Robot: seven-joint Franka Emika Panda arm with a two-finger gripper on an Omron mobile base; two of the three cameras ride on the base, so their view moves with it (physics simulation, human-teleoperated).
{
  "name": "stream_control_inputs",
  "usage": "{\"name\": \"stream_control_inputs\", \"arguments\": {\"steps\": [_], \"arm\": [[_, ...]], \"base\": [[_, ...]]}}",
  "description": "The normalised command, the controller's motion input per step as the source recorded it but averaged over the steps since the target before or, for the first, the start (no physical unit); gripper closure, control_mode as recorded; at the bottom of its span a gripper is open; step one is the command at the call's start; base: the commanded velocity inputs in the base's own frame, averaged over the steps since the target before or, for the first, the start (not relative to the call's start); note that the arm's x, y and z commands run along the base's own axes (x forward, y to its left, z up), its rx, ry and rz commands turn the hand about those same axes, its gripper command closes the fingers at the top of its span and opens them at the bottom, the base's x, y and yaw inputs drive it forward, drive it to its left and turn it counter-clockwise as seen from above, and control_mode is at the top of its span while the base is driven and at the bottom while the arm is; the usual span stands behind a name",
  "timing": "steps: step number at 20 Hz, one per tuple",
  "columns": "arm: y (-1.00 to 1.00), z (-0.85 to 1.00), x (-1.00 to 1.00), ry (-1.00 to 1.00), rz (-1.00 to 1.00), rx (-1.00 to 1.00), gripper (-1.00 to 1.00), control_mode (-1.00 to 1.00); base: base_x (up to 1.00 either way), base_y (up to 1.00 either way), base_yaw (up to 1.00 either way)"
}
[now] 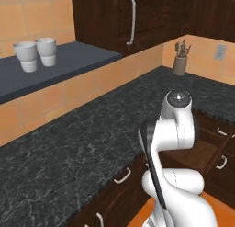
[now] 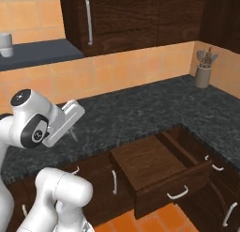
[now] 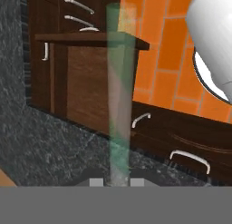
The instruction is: Take a straw from the drawer in front and place it inside the glass cup on the dining counter.
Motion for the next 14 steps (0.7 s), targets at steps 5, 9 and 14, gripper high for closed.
{"name": "stream_control_inputs", "arguments": {"steps": [5, 9, 14], "arm": [[0.00, 0.00, 0.00, 0.00, 0.00, 0.00, 1.00, 1.00], [0.00, 0.00, 0.00, 0.00, 0.00, 0.00, 1.00, 1.00], [0.00, 0.00, 0.00, 0.00, 0.00, 0.00, 1.00, 1.00]], "base": [[-0.39, 0.16, -0.37], [-0.28, 0.00, -0.59], [-0.18, -0.11, -0.71]]}}
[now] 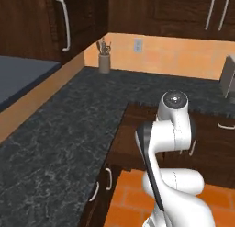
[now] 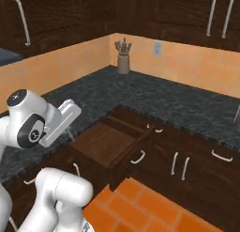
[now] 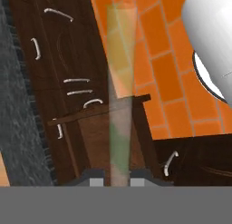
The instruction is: Take a straw from the drawer in front and place it inside the glass cup on the dining counter.
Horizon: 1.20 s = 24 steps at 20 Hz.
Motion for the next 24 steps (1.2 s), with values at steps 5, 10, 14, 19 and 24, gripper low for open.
{"name": "stream_control_inputs", "arguments": {"steps": [5, 10, 14, 19, 24], "arm": [[0.00, 0.00, 0.00, 0.00, 0.00, 0.00, 1.00, 1.00], [0.00, 0.00, 0.00, 0.00, 0.00, 0.00, 1.00, 1.00], [0.00, 0.00, 0.00, 0.00, 0.00, 0.00, 1.00, 1.00], [0.00, 0.00, 0.00, 0.00, 0.00, 0.00, 1.00, 1.00], [0.00, 0.00, 0.00, 0.00, 0.00, 0.00, 1.00, 1.00]], "base": [[-0.12, -0.14, -0.74], [-0.03, -0.18, -0.72], [0.00, -0.12, -0.74], [0.00, -0.04, -0.76], [0.03, -0.06, -0.77]]}}
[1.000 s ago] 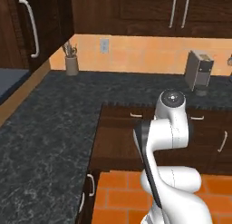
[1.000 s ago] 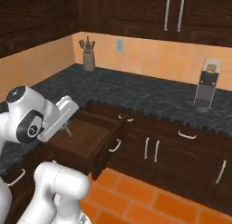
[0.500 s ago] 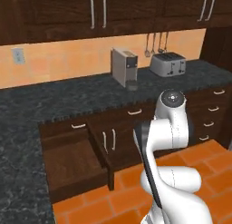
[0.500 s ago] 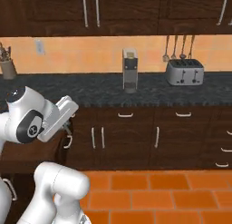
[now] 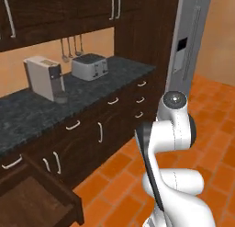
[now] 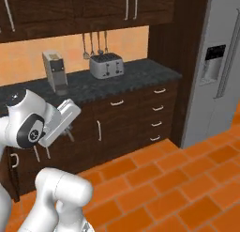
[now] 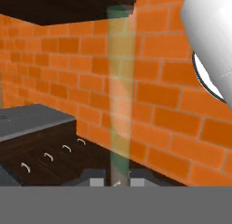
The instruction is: Take a straw from the drawer in front and place it inside the glass cup on the dining counter.
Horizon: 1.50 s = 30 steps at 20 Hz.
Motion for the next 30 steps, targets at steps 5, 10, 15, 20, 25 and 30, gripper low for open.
{"name": "stream_control_inputs", "arguments": {"steps": [5, 10, 15, 20, 25, 30], "arm": [[0.00, 0.00, 0.00, 0.00, 0.00, 0.00, 1.00, 1.00], [0.00, 0.00, 0.00, 0.00, 0.00, 0.00, 1.00, 1.00], [0.00, 0.00, 0.00, 0.00, 0.00, 0.00, 1.00, 1.00], [0.00, 0.00, 0.00, 0.00, 0.00, 0.00, 1.00, 1.00], [0.00, 0.00, 0.00, 0.00, 0.00, 0.00, 1.00, 1.00], [0.00, 0.00, 0.00, 0.00, 0.00, 0.00, 1.00, 1.00]], "base": [[0.30, -0.14, -0.64], [0.90, -0.02, -0.30], [1.00, -0.25, -0.20], [1.00, -0.28, -0.45], [1.00, -0.01, -0.53], [1.00, 0.03, -0.42]]}}
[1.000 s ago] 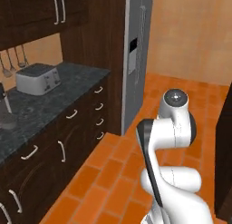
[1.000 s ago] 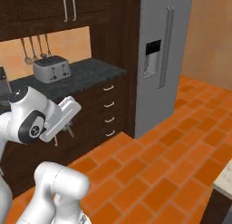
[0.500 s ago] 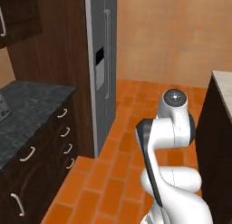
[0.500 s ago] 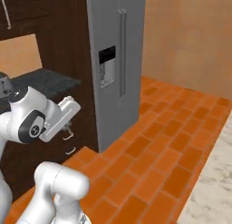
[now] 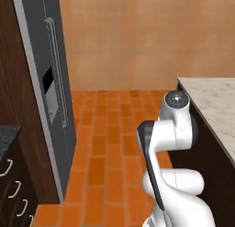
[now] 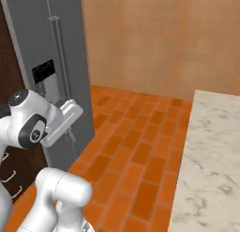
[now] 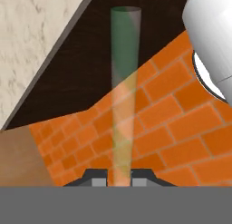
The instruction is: Take a straw from the drawer in front and place it inside the glass cup on the dining counter.
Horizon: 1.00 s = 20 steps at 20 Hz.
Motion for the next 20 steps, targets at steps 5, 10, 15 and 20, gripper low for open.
{"name": "stream_control_inputs", "arguments": {"steps": [5, 10, 15, 20], "arm": [[0.00, 0.00, 0.00, 0.00, 0.00, 0.00, 1.00, 1.00], [0.00, 0.00, 0.00, 0.00, 0.00, 0.00, 1.00, 1.00], [0.00, 0.00, 0.00, 0.00, 0.00, 0.00, 1.00, 1.00], [0.00, 0.00, 0.00, 0.00, 0.00, 0.00, 1.00, 1.00]], "base": [[1.00, 0.23, -0.40], [1.00, 0.51, -0.33], [1.00, 0.54, -0.32], [1.00, 0.44, -0.51]]}}
